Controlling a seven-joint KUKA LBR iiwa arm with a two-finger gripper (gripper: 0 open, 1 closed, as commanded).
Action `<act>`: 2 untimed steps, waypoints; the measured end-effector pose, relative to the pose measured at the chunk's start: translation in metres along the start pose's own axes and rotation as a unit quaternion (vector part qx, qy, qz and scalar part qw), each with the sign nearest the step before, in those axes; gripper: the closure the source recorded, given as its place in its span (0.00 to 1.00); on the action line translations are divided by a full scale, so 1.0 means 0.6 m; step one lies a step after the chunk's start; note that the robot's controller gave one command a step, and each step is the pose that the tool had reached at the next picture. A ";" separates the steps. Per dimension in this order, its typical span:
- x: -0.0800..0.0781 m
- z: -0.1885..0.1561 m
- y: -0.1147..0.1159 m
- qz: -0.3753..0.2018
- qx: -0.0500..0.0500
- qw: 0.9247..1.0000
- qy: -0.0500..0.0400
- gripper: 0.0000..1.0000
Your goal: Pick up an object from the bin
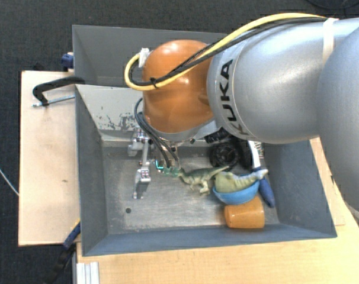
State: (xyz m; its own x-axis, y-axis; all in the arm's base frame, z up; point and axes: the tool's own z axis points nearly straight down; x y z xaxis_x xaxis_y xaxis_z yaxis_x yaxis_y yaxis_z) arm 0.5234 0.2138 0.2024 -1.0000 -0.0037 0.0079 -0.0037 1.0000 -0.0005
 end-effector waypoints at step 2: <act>-0.133 0.133 -0.212 -0.047 0.000 0.999 -0.011 0.00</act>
Offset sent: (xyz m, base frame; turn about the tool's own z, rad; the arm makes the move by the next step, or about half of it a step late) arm 0.0145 -0.0809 -0.1324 -0.0339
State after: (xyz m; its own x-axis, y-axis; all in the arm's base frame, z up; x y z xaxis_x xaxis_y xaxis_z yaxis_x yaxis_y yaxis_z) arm 0.6032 0.0868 0.1221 -0.9952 -0.0969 -0.0145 -0.0969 0.9953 -0.0016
